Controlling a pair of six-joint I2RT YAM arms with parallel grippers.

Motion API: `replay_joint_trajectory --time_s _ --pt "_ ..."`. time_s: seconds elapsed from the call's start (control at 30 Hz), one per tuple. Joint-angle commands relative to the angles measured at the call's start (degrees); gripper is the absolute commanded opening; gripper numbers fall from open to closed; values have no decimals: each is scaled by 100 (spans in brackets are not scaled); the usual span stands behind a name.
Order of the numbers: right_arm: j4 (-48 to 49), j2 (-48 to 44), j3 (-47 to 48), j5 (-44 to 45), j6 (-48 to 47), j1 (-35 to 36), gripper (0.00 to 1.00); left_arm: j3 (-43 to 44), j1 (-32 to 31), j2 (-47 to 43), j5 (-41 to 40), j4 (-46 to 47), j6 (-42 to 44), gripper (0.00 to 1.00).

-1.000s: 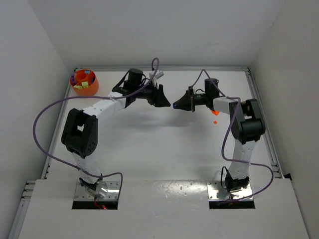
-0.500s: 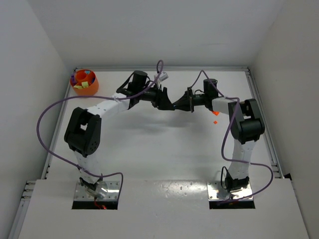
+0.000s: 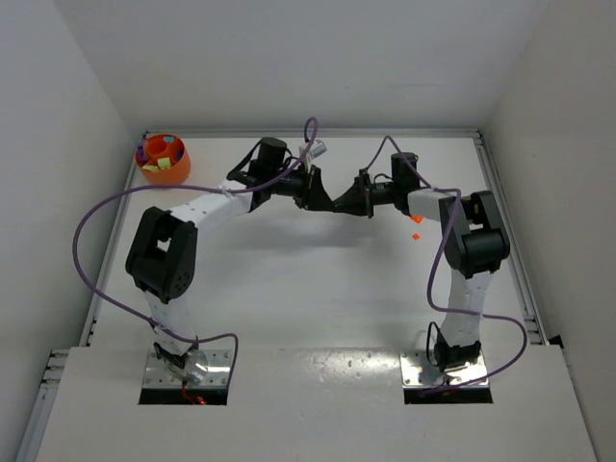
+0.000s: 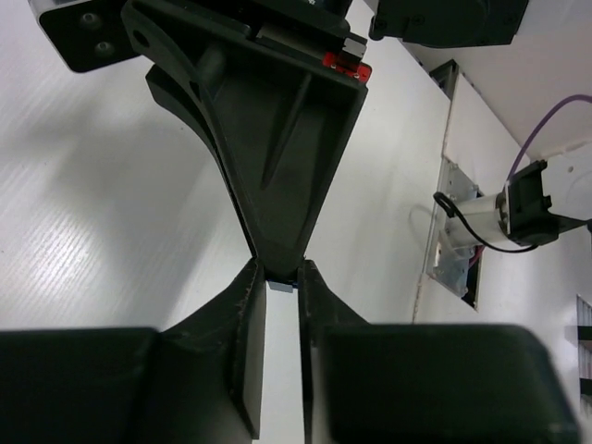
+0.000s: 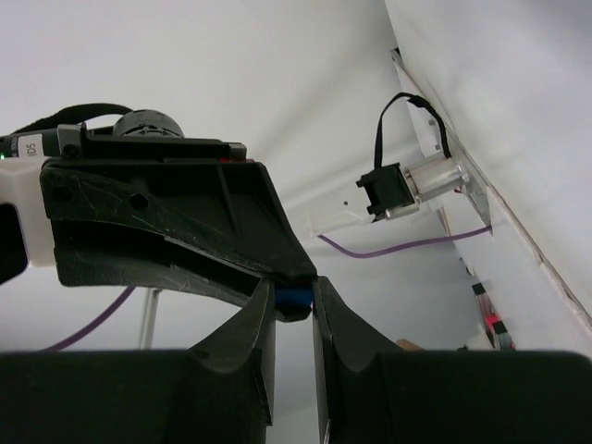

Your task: Sort the legos into containers by color

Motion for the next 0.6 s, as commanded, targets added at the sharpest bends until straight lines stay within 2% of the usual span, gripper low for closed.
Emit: replay_joint_trajectory --time_s 0.0,0.07,0.2,0.23,0.33,0.4,0.5,0.53,0.57 --pt "181 14 100 -7 90 42 6 199 -82 35 138 182 10 15" --pt "233 14 100 -7 90 42 6 199 -82 35 138 182 70 10" --pt "287 14 100 -7 90 -28 26 41 -82 -140 85 76 211 7" --pt "287 14 160 -7 90 -98 36 -12 -12 -210 85 76 212 7" --pt "68 14 388 -7 -340 -292 44 -197 243 -562 -38 -72 404 7" --pt "-161 14 512 46 -621 -388 45 -346 462 -859 -38 -213 475 7" --pt "-1221 67 924 265 -1778 -546 46 -294 1121 -1063 -187 -617 642 7" --pt "-2435 67 1335 405 -2931 -608 46 -128 1505 -1116 -257 -801 834 7" --pt "-3221 119 1608 1024 -3656 -609 47 -39 1718 -1116 -319 -977 923 7"
